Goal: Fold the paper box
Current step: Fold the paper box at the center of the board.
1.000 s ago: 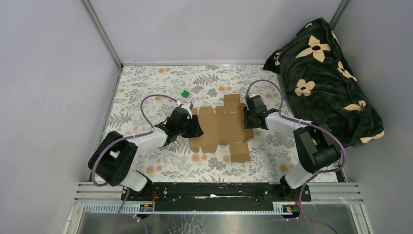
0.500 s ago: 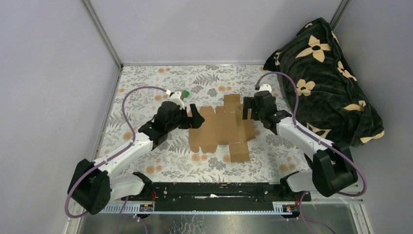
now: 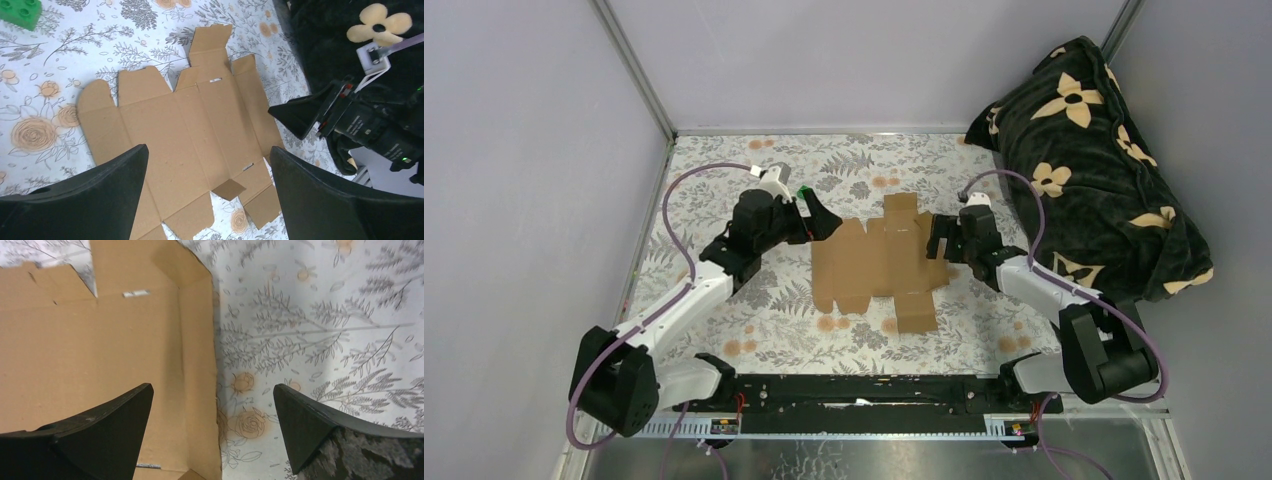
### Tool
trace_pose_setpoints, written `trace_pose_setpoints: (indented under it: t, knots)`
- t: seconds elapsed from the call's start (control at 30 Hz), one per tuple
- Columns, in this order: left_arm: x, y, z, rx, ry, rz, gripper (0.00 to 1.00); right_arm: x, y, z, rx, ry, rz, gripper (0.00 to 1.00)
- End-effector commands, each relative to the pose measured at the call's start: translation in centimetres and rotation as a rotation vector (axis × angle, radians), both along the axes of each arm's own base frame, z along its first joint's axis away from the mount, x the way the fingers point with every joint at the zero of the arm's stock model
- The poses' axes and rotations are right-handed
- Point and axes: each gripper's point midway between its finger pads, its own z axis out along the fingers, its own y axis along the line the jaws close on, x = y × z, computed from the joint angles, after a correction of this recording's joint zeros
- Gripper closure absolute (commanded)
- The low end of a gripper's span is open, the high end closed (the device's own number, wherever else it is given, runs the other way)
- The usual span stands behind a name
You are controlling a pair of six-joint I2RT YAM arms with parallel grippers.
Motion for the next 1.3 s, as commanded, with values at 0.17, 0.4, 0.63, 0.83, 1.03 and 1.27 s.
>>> trace_pose_setpoints:
  t: [0.17, 0.4, 0.63, 0.83, 1.03, 1.27]
  knots:
    - [1.5, -0.9, -3.4, -0.034, 0.031, -0.035, 0.02, 1.6, 0.0, -0.2, 0.123, -0.04, -0.059, 0.02]
    - [2.0, -1.0, -6.8, 0.021, 0.088, -0.051, 0.17, 2.0, 1.6, -2.0, 0.168, -0.017, 0.001, 0.24]
    - [2.1, -1.5, -8.7, 0.037, 0.127, -0.077, 0.37, 2.4, 2.1, -2.6, 0.176, 0.003, 0.028, 0.33]
    - [2.1, -1.8, -9.7, 0.033, 0.145, -0.092, 0.39, 2.5, 2.7, -3.1, 0.185, 0.02, 0.055, 0.38]
    - [2.1, -1.9, -10.1, 0.034, 0.148, -0.099, 0.39, 2.7, 3.2, -3.6, 0.199, 0.032, 0.074, 0.54]
    - [2.1, -2.0, -10.6, 0.032, 0.154, -0.107, 0.4, 3.2, 3.3, -3.1, 0.178, 0.034, 0.096, 0.7]
